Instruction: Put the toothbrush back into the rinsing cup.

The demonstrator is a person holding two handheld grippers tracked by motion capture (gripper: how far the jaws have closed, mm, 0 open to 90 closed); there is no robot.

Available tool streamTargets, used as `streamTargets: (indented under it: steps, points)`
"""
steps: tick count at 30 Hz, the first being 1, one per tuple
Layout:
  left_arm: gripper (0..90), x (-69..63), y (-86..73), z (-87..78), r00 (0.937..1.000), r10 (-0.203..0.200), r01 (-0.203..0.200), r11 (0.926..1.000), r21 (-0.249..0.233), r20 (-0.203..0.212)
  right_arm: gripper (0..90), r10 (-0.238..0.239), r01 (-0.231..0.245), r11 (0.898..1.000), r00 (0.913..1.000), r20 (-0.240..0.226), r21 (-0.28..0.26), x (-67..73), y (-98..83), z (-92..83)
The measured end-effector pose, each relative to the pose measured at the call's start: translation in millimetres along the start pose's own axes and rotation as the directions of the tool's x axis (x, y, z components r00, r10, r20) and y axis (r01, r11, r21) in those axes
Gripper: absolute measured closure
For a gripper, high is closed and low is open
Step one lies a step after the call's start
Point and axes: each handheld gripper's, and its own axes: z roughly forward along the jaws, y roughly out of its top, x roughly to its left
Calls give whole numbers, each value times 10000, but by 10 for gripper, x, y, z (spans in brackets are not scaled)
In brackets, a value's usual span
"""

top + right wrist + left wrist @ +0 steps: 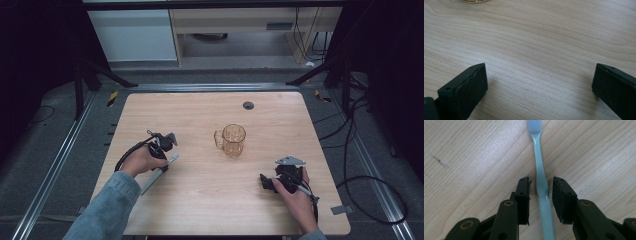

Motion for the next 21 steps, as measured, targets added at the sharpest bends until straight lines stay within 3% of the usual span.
streamTargets:
  steps: [21]
  points:
    - [724,0,22,38,9999,48,-47,10000,-35,108,5,-17,17,10000,10000,-6,1,-1,-1,-1]
